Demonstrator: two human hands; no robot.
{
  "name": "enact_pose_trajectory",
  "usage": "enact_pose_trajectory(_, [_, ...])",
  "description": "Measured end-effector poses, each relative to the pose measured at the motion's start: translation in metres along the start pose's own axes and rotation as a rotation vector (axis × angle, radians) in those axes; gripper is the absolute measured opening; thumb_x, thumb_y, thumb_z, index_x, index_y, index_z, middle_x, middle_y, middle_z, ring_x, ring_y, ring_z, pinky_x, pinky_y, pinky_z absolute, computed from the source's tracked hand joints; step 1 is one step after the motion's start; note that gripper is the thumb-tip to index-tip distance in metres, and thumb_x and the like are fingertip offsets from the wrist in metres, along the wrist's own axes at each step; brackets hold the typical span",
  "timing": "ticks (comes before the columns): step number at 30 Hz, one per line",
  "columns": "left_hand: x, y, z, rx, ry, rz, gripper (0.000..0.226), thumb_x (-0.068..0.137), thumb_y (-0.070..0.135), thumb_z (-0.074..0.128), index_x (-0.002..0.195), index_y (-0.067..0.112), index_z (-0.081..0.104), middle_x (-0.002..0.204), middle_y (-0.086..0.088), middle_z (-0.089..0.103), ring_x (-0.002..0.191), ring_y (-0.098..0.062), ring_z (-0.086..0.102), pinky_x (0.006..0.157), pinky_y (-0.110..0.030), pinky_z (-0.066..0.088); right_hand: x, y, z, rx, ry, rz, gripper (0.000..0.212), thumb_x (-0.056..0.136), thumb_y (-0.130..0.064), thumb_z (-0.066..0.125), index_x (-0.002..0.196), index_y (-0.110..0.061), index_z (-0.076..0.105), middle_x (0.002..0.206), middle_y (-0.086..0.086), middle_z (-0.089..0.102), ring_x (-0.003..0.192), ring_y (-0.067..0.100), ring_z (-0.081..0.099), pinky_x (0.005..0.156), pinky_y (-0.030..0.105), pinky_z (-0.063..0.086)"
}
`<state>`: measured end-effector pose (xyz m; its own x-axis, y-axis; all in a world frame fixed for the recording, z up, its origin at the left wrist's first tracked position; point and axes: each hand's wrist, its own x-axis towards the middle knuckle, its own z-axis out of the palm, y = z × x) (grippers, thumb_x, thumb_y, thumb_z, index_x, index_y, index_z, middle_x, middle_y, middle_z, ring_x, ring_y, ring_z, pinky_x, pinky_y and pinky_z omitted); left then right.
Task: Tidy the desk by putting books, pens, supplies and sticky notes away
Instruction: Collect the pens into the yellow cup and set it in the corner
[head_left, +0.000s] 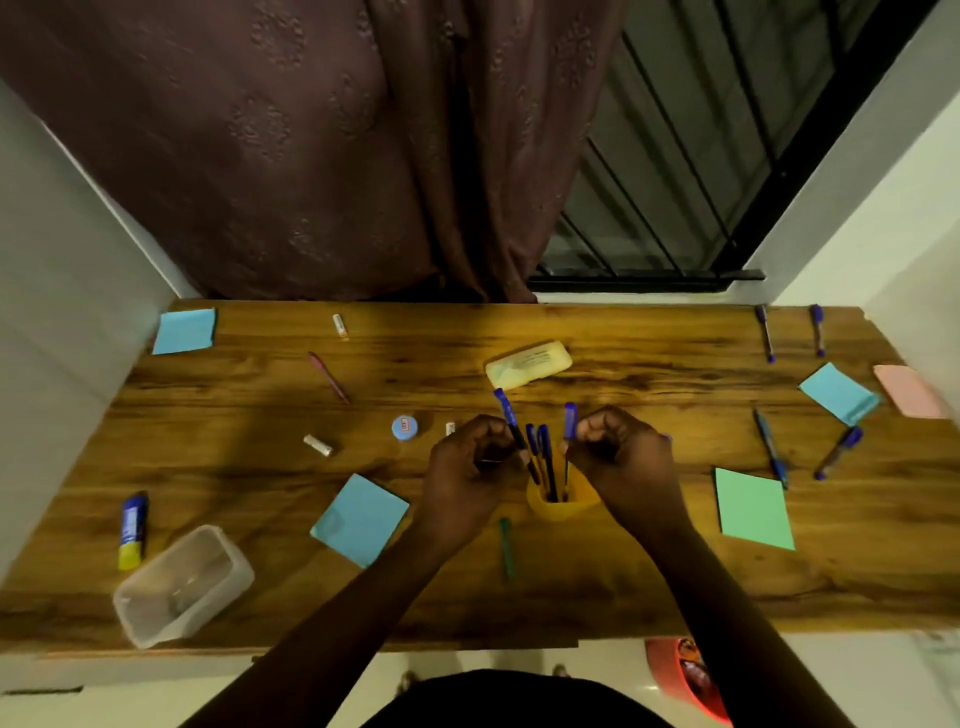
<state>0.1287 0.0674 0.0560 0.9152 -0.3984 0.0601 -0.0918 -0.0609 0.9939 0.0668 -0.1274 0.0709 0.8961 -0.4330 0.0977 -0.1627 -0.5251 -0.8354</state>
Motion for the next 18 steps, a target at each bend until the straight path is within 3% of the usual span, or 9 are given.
enact_pose_trajectory(5, [-0.001,-0.01,0.021,0.163,0.024,-0.036,0.024,0.086,0.011,0.078,0.089,0.031,0.066,0.084,0.013,0.074,0.078,-0.004,0.071,0.068,-0.016,0.052,-0.007,0.006,0.005,-0.095,-0.087,-0.068,0.015,0.083,-0.009,0.079,0.083,-0.02,0.068,0.074,-0.012,0.069,0.072,-0.004,0.066,0.06,0.01,0.045])
enact_pose_trajectory(8, [-0.001,-0.018,0.027,0.228,0.021,-0.082,0.023,0.086,0.012,0.077,0.089,0.032,0.067,0.084,0.015,0.073,0.076,-0.001,0.069,0.064,-0.016,0.052,-0.006,0.004,0.006,-0.124,-0.101,-0.066,0.011,0.083,-0.006,0.078,0.083,-0.013,0.069,0.071,-0.01,0.068,0.073,-0.006,0.064,0.057,0.009,0.041])
enact_pose_trajectory(12, [0.0,-0.025,0.031,0.294,0.037,-0.147,0.015,0.085,0.012,0.075,0.089,0.025,0.07,0.08,0.006,0.073,0.071,-0.01,0.068,0.061,-0.032,0.054,-0.003,0.007,0.009,-0.146,-0.155,-0.078,0.012,0.085,-0.002,0.075,0.083,-0.011,0.067,0.067,-0.014,0.062,0.07,-0.011,0.063,0.056,0.006,0.043])
enact_pose_trajectory(18, [0.002,-0.033,0.028,0.313,0.022,-0.18,0.016,0.086,0.009,0.072,0.086,0.025,0.071,0.078,0.013,0.072,0.069,-0.003,0.067,0.055,-0.016,0.049,0.001,0.016,0.014,-0.179,-0.199,-0.071,0.013,0.084,-0.002,0.074,0.085,-0.013,0.067,0.07,-0.013,0.065,0.069,-0.012,0.065,0.054,0.008,0.045])
